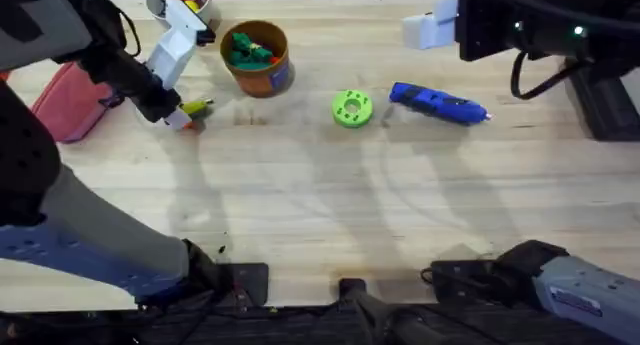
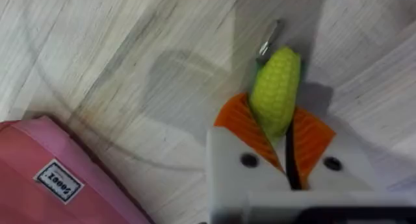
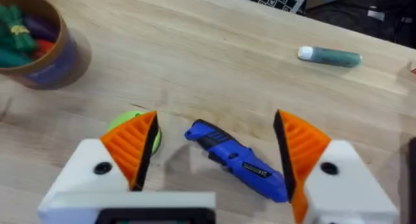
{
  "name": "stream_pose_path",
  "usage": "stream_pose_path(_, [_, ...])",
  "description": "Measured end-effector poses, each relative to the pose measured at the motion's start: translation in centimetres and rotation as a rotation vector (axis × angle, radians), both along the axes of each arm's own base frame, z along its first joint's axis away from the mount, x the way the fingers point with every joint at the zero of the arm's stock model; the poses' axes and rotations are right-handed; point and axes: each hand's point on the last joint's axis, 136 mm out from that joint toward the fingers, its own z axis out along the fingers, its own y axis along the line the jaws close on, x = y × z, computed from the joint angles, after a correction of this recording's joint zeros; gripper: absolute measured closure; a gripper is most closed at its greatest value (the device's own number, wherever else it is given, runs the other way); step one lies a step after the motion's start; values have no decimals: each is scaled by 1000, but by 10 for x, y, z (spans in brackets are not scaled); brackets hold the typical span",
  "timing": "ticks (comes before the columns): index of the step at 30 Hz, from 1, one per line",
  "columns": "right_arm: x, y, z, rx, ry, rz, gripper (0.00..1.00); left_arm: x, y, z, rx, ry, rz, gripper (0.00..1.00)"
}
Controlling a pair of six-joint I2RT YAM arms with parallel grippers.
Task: Pick up the gripper from the table and insert it into the empty holder that is missing its gripper. Then pick up a screw, insert it into the mounting hole, and use the screwdriver to tighten it. Finally, clean up the table by picking up the vegetable and placing it into the bucket.
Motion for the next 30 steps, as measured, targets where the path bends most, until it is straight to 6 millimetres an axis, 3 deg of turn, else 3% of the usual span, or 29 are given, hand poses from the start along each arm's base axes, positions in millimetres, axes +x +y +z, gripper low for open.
stream_pose_path(4, [0,0,0,0,0,0,8,-1,-3,4,-17,0,16,877])
stream_pose_path(5, [0,0,0,0,0,0,8,1,-6,33,-18,-68,30,883])
stream_pose_path(9, [0,0,0,0,0,0,8,13,-9,96,-19,-252,88,888])
stream_pose_path(12, [0,0,0,0,0,0,9,16,-16,139,-50,-373,140,892])
stream_pose_path(15, [0,0,0,0,0,0,9,14,-31,166,-137,-450,188,895])
stream_pose_path(23, [0,0,0,0,0,0,8,39,-74,199,-461,-531,327,903])
stream_pose_path(30, [0,0,0,0,0,0,8,74,-130,197,-565,-532,310,910])
